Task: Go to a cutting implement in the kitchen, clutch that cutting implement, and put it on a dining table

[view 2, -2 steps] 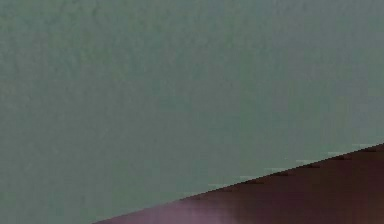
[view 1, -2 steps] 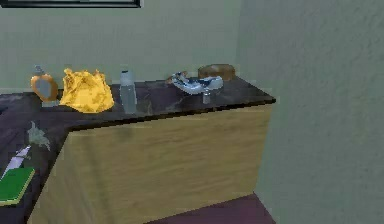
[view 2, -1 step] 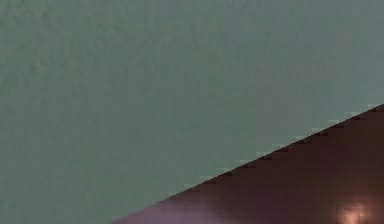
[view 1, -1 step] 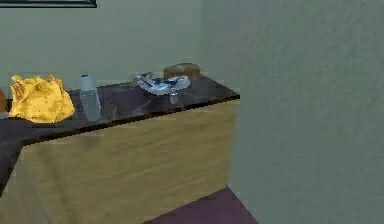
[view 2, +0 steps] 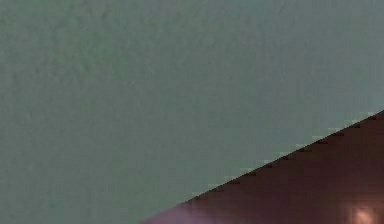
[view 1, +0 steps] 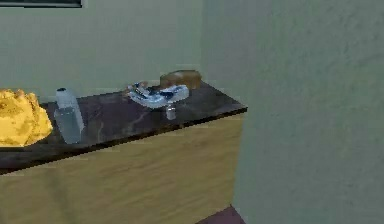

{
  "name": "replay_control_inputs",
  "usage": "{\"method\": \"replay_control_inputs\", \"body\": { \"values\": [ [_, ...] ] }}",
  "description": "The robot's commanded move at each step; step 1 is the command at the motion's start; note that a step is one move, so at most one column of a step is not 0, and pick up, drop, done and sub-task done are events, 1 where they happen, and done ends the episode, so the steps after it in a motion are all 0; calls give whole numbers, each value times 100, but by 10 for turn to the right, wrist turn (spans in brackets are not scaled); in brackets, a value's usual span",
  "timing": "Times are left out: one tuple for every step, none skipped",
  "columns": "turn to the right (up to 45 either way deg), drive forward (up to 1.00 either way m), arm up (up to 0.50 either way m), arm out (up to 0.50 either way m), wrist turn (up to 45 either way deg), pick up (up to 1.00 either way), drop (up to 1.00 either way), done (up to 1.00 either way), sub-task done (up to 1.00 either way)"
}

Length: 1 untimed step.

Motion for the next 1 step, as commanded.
{"method": "replay_control_inputs", "body": {
  "values": [
    [-450,0,0,0,0,0,0,0,0]
  ]
}}
